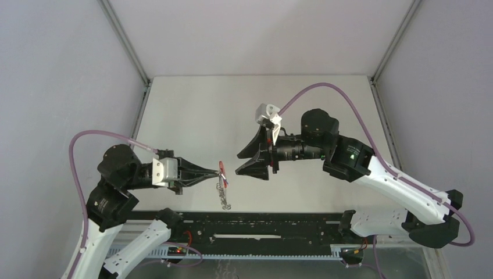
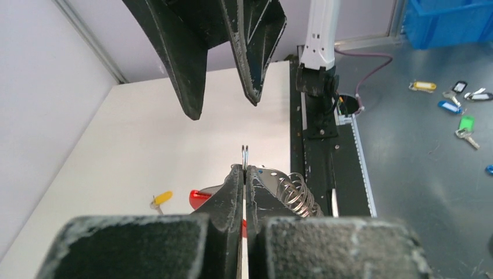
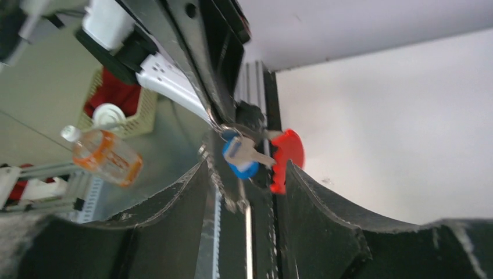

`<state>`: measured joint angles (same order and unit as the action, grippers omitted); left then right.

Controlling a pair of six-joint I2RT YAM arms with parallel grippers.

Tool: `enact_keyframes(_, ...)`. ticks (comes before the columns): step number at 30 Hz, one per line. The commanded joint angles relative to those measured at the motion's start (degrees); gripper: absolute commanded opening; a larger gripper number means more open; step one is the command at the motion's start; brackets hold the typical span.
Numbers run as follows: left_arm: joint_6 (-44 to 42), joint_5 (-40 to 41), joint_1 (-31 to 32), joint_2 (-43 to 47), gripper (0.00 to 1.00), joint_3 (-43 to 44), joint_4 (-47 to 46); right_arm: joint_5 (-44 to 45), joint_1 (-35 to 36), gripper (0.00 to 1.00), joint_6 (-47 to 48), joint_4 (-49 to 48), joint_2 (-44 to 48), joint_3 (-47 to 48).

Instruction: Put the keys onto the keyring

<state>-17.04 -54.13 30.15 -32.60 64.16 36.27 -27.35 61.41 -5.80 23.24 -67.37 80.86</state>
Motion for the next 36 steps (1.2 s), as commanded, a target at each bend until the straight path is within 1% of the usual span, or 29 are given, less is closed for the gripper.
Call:
enact_keyframes(1,11.0,-1.7,0.2,-0.3,0.0,-1.2,-12.0,-5.1,-0.3,0.59,-6.4,-14.3,0.4,-2.5)
enact_keyframes(4,16.0,-1.8,0.2,-0.2,0.0,-2.4,-16.4,-7.5,-0.2,0.59,-8.1,-18.9,0.2,-4.6)
enact_keyframes(10,19.7,-1.6,0.2,0.0,0.0,-3.2,-19.5,-10.7,-0.2,0.56,-11.1,-25.8,1.2,-7.2)
enact_keyframes(17,23.5,-1.1,0.2,0.3,0.0,-3.9,-23.4,-11.3,-0.2,0.44,-13.4,-27.6,-0.1,-8.1)
enact_keyframes(21,26.9,-0.4,0.2,0.5,0.0,-4.6,-26.9,-11.5,-0.1,0.39,-14.7,-30.2,0.0,-9.5)
enact_keyframes(28,34.7,1.5,0.2,0.6,0.0,-6.2,-34.5,-11.8,-0.1,0.17,-16.2,-31.5,-0.9,-9.6)
enact_keyframes(33,35.4,1.2,0.2,0.5,0.0,-6.8,-35.7,-11.7,0.0,0.02,-17.0,-32.9,-1.0,-9.6)
enact_keyframes(34,35.2,1.1,0.1,0.6,0.0,-7.0,-35.7,-11.9,0.0,0.0,-17.2,-33.3,-1.0,-9.7)
enact_keyframes(36,34.4,1.1,0.2,0.9,0.0,-7.4,-35.5,-12.6,0.1,0.0,-17.7,-34.5,-1.0,-9.7)
